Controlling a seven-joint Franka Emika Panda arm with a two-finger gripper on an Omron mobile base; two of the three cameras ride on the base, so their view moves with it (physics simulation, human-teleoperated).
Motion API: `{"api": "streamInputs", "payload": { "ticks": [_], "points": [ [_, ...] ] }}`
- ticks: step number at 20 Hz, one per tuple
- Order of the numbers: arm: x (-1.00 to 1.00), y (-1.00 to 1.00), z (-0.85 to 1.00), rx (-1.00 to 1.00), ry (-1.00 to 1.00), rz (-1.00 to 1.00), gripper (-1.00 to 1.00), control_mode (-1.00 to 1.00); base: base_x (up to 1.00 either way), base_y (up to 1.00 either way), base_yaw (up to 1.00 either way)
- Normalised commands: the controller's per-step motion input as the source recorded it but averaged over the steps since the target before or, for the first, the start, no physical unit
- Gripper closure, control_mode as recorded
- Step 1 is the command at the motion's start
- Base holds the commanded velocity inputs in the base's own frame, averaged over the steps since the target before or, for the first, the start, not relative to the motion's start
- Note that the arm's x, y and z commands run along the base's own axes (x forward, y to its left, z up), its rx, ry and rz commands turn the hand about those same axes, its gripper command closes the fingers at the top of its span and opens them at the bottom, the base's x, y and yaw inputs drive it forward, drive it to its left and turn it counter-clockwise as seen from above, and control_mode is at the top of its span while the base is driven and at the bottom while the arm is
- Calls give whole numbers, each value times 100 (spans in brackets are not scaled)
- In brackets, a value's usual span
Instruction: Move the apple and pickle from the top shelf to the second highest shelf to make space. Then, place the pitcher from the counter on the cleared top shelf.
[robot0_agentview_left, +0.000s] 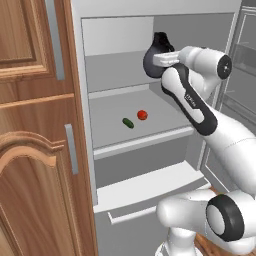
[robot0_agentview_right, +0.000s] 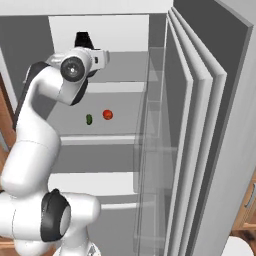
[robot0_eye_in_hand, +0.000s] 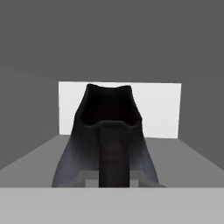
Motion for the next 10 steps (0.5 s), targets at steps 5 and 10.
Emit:
{"api": "streamInputs", "payload": {
  "ticks": [5, 10],
  "points": [
    [58, 3, -8, 0, 0, 0, 100, -100, 0, 0, 0],
    [45, 0, -27, 0, 0, 0, 100, -100, 0, 0, 0]
  ]
}}
